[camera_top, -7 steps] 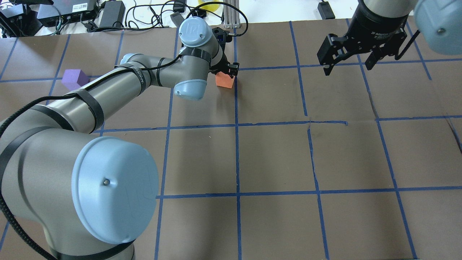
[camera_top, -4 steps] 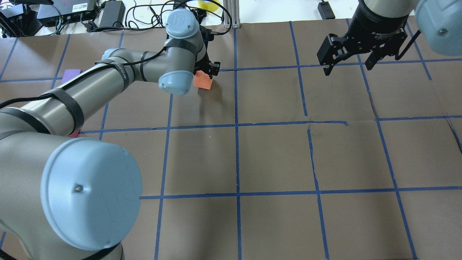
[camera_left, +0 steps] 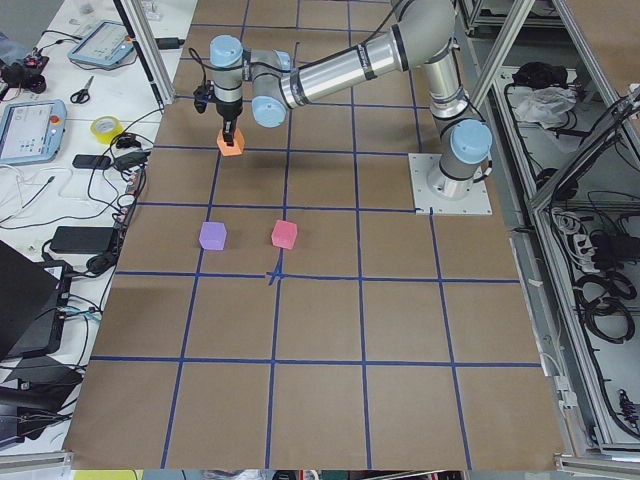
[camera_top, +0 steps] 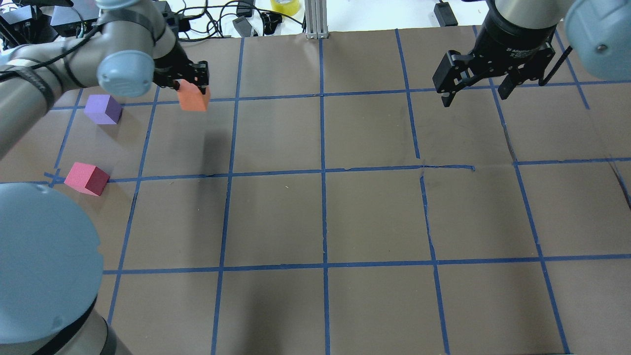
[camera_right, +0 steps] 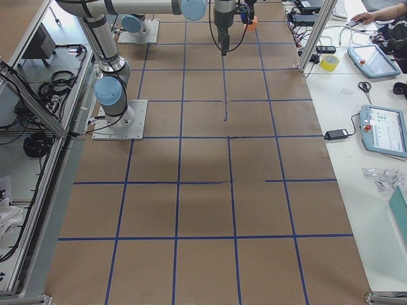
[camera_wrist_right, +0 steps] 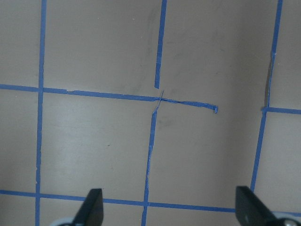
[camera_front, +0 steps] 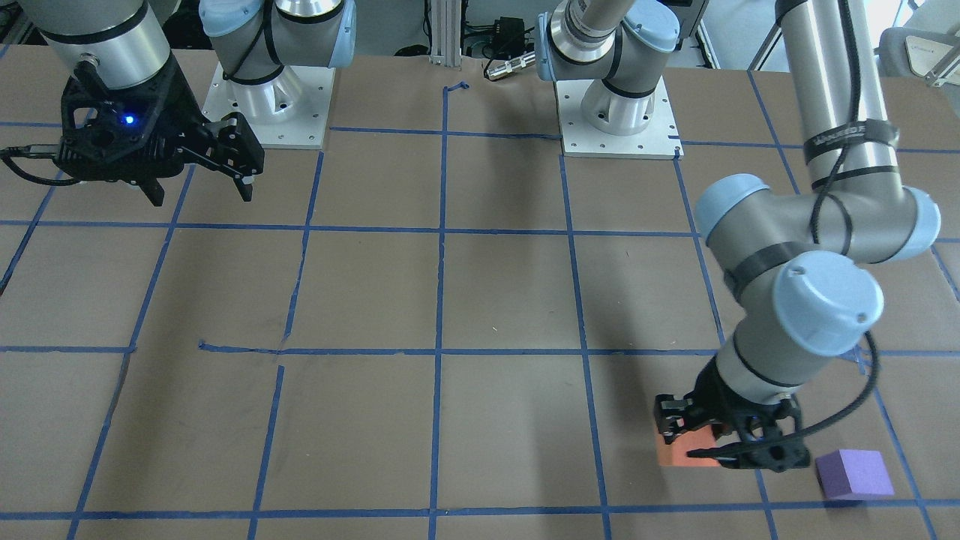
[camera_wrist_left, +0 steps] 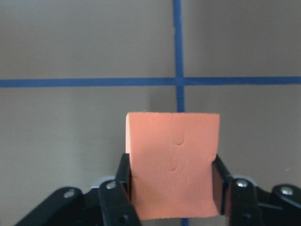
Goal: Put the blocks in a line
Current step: 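Carry the orange cube with the left gripper toward the purple and pink cubes, then lower the orange cube between the purple cube and the pink cube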
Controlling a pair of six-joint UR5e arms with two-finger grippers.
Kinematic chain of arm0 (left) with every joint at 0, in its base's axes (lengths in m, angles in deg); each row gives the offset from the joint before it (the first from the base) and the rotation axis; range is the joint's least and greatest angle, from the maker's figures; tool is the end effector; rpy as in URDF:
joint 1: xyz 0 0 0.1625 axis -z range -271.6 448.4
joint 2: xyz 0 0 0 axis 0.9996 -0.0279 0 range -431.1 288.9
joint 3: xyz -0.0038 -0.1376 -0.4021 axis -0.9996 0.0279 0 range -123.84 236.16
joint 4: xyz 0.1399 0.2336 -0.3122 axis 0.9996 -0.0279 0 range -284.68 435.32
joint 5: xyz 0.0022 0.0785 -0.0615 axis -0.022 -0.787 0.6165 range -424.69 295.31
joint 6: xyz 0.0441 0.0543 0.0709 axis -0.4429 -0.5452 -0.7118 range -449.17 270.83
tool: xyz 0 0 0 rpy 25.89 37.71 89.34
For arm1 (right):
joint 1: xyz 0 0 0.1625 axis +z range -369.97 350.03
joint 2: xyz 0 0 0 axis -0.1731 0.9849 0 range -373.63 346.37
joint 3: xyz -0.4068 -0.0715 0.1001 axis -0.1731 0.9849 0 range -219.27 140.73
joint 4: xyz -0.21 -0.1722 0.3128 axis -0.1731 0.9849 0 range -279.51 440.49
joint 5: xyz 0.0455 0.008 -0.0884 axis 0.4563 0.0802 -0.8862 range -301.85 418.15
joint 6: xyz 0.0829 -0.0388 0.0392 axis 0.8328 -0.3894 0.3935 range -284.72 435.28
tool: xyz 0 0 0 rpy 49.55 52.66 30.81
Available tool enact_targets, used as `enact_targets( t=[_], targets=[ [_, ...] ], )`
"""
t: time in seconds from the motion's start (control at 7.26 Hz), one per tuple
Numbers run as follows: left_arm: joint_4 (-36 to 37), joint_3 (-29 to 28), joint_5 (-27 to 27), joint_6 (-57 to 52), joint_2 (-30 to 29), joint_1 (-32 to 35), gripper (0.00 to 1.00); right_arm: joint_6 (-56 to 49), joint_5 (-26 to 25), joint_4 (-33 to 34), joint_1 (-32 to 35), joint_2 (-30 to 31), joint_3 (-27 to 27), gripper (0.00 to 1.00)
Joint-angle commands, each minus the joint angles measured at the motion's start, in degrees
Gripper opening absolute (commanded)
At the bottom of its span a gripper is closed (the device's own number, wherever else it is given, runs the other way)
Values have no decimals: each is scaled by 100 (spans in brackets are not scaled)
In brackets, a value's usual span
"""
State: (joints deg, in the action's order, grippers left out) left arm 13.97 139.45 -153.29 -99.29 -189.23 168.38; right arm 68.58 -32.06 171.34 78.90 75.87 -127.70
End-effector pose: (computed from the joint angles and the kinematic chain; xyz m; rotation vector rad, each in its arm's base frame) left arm -0.0160 -0.6903 0.3078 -0.0050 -3.1331 0.2016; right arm 0.1230 -0.5014 0.4986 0.1523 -3.1315 0.0518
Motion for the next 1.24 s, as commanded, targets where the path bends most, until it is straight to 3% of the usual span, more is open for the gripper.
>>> enact_targets(
  t=[0.0, 0.55, 0.69, 1.1],
  targets=[
    [-456, 282, 44, -1174, 316, -1086, 0, 11, 3, 3, -1, 6, -16, 100],
    [-317, 398, 88, -3108, 231, -2293, 0, -50, 3, -5, -1, 15, -16, 100],
    [171, 390, 306, -3093, 108, -2285, 0, -16, 21, 3, -1, 15, -16, 100],
    [430, 635, 554, -2909, -34, -2303, 0, -6, -5, -5, -1, 15, -86, 100]
  ],
)
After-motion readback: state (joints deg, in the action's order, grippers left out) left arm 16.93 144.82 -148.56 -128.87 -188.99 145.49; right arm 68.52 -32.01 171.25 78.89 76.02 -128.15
